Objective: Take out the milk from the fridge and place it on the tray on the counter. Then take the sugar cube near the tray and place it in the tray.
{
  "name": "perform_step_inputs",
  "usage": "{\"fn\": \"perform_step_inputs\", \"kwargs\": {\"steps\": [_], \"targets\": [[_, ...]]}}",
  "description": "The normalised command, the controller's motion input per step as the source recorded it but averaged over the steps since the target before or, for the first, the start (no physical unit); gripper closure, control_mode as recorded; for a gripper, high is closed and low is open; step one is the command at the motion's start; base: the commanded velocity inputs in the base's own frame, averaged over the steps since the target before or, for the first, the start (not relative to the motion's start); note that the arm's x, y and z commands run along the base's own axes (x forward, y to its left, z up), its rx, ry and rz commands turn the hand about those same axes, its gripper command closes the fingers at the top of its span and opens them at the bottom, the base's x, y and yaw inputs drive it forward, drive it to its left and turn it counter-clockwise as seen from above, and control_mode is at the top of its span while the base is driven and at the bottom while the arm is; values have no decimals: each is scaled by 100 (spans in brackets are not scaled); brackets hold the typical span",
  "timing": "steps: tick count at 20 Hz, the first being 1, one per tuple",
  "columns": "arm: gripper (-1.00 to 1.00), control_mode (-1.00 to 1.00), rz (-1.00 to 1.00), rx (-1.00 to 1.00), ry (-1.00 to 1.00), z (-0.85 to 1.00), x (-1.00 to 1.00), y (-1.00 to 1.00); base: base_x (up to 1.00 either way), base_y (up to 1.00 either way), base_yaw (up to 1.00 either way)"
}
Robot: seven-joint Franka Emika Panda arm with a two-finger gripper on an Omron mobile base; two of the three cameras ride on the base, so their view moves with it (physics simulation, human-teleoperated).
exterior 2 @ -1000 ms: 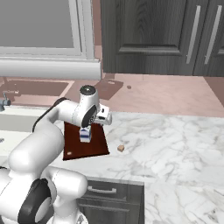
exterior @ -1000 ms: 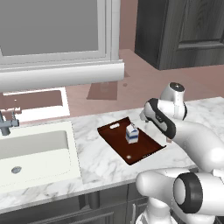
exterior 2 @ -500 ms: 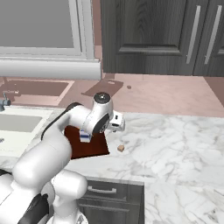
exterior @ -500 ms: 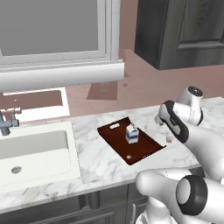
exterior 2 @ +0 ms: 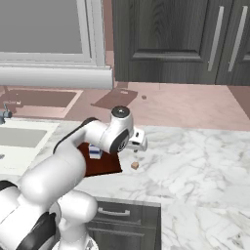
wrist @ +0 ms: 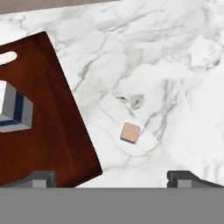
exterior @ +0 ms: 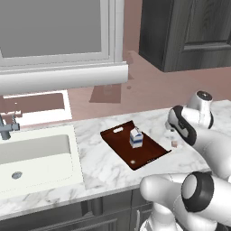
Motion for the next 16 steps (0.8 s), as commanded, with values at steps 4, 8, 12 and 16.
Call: {"fn": "perform_step_inputs", "kwargs": {"steps": [4,8,12,16], "targets": [[-100,-100,-17,-2,13,-7,0,0,0,0,0],[-100,-100,-12,0,19,0,0,0,0,0,0],[-100,-100,-14,13,14,-5,-1,0,0,0,0],[-100,-100,-17,3,5,-13,0,0,0,0,0]]}}
